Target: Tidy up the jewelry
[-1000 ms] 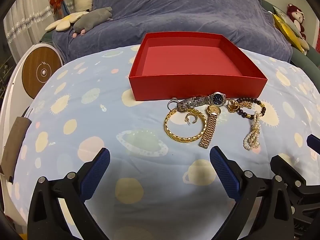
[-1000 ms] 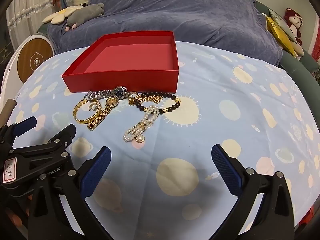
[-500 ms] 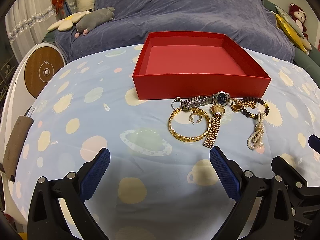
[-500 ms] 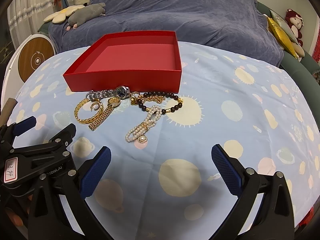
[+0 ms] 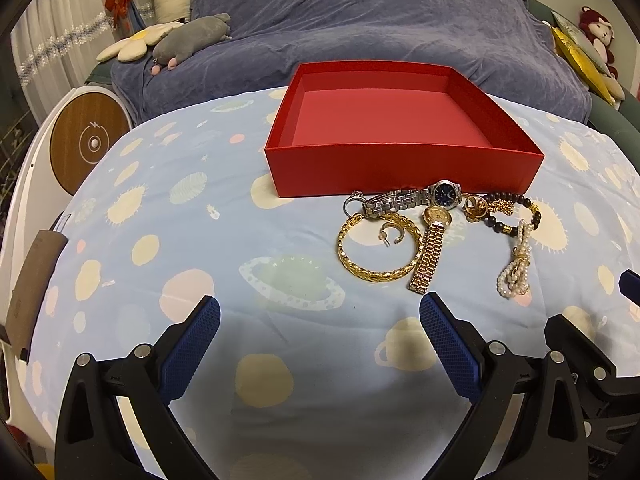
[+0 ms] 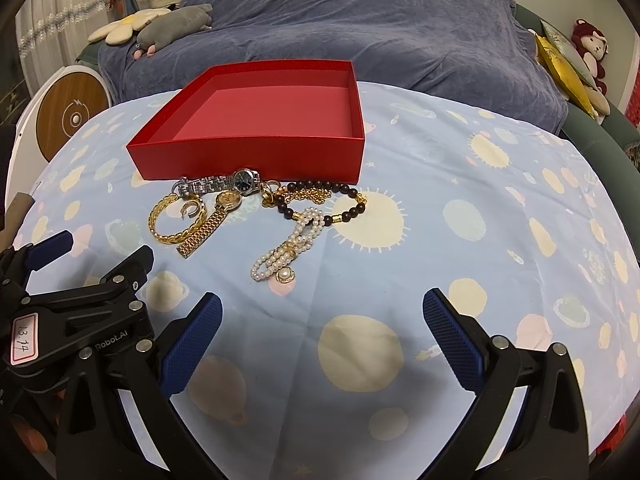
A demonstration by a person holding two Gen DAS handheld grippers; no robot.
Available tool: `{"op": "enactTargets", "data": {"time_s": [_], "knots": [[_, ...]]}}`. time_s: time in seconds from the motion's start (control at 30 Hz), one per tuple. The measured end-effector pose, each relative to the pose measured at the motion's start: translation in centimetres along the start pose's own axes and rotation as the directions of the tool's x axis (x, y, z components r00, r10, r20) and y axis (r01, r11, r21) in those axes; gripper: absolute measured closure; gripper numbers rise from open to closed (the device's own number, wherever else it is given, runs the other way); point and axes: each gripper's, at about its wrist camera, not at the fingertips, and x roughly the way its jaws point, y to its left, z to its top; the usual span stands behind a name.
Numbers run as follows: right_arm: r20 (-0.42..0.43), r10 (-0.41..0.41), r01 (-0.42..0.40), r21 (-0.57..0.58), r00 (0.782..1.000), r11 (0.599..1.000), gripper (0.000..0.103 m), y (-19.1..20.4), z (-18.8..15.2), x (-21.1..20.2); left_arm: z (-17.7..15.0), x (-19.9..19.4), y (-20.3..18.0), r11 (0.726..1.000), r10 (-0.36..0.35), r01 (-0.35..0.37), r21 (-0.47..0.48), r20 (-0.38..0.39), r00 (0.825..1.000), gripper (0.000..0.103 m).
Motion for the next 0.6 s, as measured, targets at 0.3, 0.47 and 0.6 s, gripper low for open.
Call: {"op": "enactTargets", "data": {"time_s": [0.3, 0.47, 0.6], "knots": [[-0.002, 0.001, -0.001, -0.003, 1.000, 1.000, 0.005, 0.10, -0.14, 0.15, -0.19, 0.14, 0.21, 1.000, 0.007, -0.007, 0.001, 0.003, 1.000, 0.005], [-0.003, 0.003, -0.003, -0.002, 1.000, 1.000, 0.005, 0.05, -0.21, 0.20, -0.32, 0.23, 0.38, 1.000, 0.011, -0.011, 0.001, 0.004, 1.000, 0.005], [-0.003, 0.003, -0.003, -0.003, 1.000, 1.000, 0.005, 0.05, -0.24, 0.22, -0.23, 0.33, 0.05, 1.000, 0.013, -0.013, 0.003, 0.002, 1.000, 0.005]]}}
